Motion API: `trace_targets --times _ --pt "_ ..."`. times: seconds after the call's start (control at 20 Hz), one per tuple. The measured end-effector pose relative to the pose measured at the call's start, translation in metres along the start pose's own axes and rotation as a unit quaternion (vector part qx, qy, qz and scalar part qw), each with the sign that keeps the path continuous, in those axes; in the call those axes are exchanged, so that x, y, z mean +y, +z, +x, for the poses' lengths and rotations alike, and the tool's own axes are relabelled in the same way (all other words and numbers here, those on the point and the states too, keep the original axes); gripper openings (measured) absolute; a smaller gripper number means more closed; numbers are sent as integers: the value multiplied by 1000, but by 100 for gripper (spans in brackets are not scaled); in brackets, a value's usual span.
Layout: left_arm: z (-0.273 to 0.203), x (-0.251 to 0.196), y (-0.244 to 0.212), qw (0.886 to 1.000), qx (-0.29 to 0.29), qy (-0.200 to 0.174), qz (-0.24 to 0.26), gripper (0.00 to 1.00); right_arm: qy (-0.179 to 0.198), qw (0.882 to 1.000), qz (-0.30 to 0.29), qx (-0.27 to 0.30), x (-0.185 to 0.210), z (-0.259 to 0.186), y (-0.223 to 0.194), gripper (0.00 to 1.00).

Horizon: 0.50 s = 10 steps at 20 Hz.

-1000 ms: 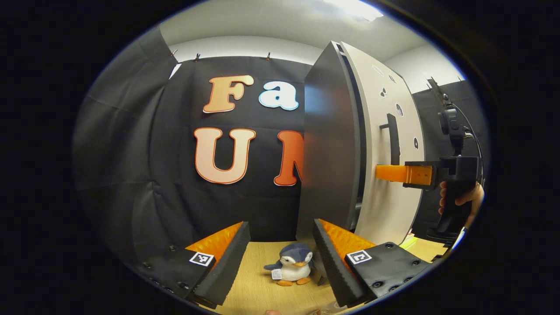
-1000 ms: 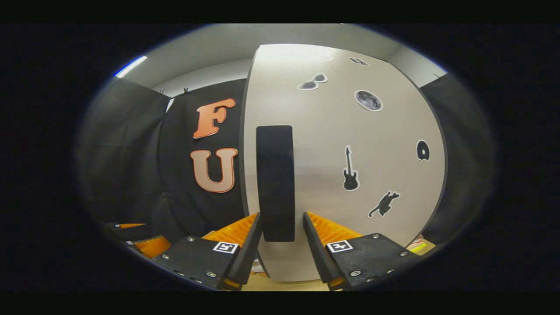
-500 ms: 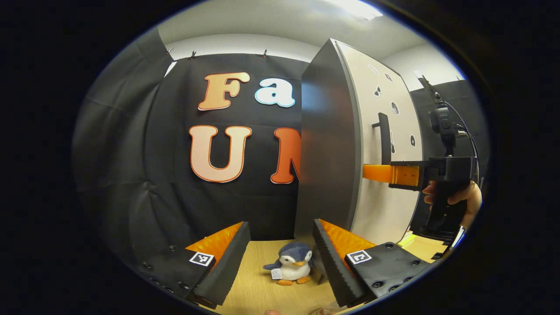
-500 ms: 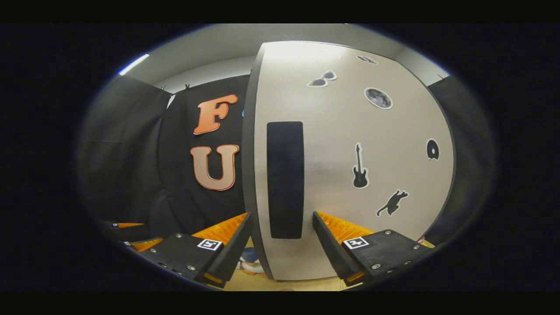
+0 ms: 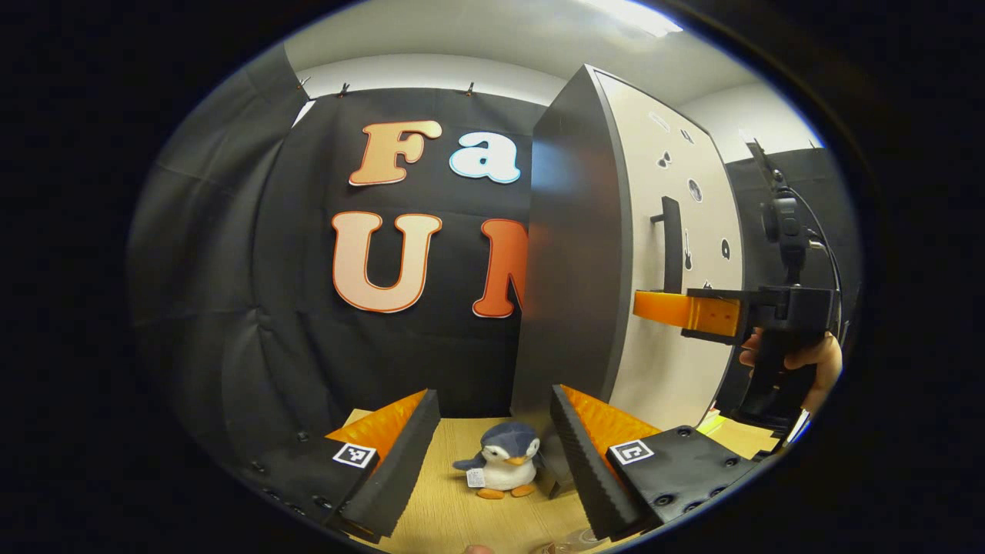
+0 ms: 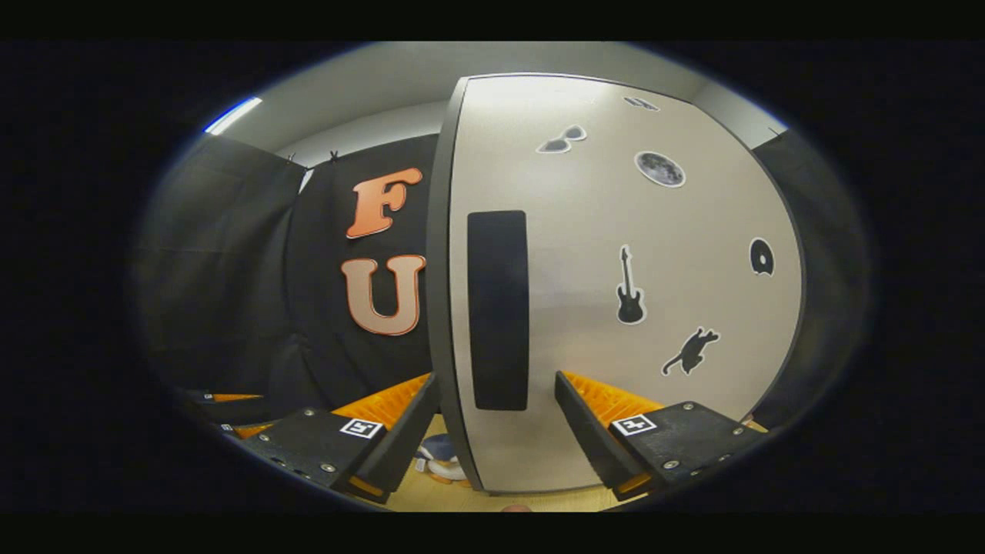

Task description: Open the cabinet door with the right hand, grasp the bottle in the cabinet with the left hand and place it on the coaster, then close the cabinet door with the right hand.

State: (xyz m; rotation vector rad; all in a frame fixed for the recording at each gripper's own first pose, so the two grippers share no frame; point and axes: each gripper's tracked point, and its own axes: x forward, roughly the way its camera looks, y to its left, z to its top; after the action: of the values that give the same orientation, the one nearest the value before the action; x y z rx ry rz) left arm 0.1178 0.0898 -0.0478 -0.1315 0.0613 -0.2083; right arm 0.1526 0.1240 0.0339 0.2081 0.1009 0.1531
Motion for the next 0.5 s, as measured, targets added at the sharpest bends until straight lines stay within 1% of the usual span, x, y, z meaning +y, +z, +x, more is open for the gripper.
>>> trace_targets --times 0.25,0.4,0.5 --pt "-3 -5 6 1000 -5 26 2 94 25 999 7 -26 -3 -35 15 93" --pt "-6 -15 16 999 -13 48 1 94 32 999 5 -34 -19 -63 28 93" --pt "-8 -28 24 998 -21 58 8 94 30 999 -5 -38 -36 -83 34 93"
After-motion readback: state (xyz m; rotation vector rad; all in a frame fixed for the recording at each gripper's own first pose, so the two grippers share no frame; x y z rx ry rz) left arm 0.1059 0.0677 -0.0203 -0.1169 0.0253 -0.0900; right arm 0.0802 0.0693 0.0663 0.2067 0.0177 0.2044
